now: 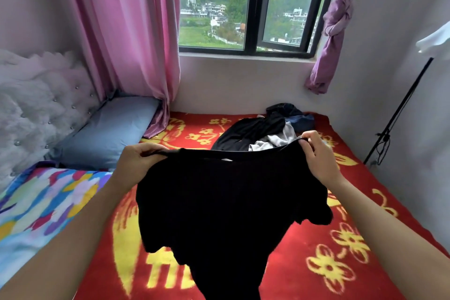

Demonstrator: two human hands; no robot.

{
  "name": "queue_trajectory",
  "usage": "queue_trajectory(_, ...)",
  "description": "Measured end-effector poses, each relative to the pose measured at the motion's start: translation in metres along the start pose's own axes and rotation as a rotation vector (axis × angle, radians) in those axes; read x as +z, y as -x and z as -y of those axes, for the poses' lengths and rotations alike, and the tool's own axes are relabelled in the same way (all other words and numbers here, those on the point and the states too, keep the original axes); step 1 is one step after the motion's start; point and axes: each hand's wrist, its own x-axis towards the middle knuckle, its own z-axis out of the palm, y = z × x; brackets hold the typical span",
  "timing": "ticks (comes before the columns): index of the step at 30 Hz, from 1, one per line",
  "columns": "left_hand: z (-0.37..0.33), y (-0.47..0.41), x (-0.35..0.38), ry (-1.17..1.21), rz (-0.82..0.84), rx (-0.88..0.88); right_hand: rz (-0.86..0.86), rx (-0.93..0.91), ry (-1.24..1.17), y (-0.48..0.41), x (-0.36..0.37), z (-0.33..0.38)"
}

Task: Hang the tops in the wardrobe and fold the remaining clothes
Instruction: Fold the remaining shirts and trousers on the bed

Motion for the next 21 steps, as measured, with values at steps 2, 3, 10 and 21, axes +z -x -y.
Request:
queue_trajectory(2,-0.006,-0.006,-0.002,0.079,-0.032,-0.015,-0.124,-0.144,0.111,0.003,-0.01,0.008)
queue_trajectory(3,-0.008,-0.008,-0.001,0.091,-0.026,-0.019,-0.157,-0.203,0.156,0.005,-0.014,0.011)
queue_trajectory(10,0.014,-0.001,0.008,0.196,0.046,-0.125,0.227,-0.105,0.344,0.038,-0.018,0.015)
queue_trajectory(21,0.038,0.068,0.012,0.251,0.292,-0.333,0.647,0.43,0.215,0.101,-0.021,0.003)
